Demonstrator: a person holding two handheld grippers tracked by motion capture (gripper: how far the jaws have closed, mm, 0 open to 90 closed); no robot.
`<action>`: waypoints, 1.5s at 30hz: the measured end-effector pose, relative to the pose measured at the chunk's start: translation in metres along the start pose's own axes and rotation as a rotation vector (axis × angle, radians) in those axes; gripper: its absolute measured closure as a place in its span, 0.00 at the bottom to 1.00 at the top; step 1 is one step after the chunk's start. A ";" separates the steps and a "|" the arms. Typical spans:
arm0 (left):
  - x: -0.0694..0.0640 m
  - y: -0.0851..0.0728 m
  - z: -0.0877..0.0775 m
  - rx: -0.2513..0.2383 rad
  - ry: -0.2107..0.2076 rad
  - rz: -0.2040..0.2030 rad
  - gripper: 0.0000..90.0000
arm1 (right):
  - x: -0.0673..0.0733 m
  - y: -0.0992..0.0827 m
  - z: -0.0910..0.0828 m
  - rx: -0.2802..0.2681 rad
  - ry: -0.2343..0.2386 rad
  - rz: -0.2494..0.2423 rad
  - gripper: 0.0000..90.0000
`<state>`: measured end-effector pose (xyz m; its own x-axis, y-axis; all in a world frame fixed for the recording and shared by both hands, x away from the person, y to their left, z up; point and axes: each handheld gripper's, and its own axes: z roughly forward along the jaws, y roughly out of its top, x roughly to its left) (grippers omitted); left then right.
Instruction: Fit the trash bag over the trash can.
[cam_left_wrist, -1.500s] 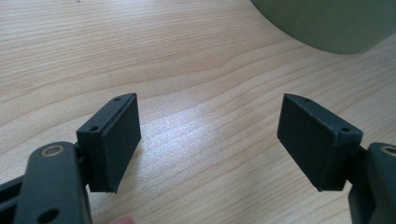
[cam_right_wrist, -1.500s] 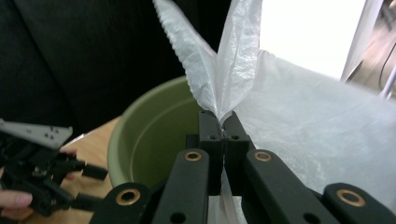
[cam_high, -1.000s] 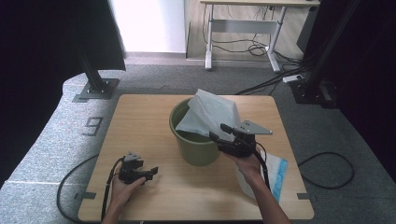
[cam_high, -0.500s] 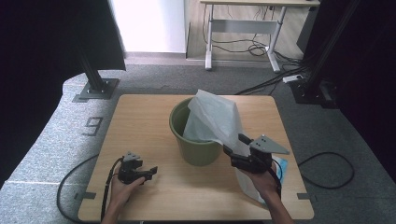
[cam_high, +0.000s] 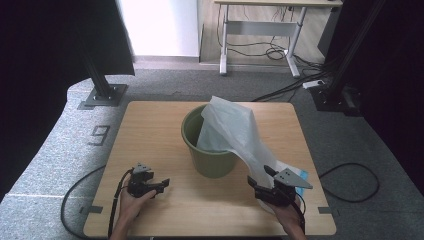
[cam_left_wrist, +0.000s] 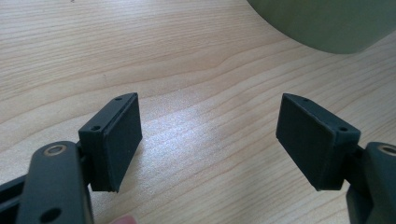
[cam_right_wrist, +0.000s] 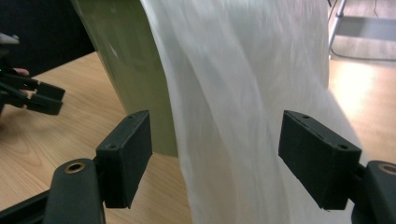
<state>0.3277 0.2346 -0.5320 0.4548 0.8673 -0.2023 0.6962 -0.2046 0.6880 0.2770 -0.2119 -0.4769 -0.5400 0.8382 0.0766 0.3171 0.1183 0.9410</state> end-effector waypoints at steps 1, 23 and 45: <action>0.000 0.000 0.000 0.000 0.000 0.001 0.25 | 0.000 -0.003 0.002 0.003 0.001 0.008 0.28; -0.004 0.003 -0.004 -0.035 -0.038 -0.004 0.27 | -0.025 0.040 -0.026 -0.113 -0.101 -0.060 0.98; -0.029 0.032 -0.051 -0.233 -0.089 0.024 0.31 | -0.005 0.090 -0.031 -0.194 -0.041 -0.152 0.98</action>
<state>0.3091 0.2262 -0.4685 0.5239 0.8181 -0.2372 0.5427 -0.1059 0.8333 0.2841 -0.2220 -0.3823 -0.5368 0.8398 -0.0806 0.0767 0.1437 0.9866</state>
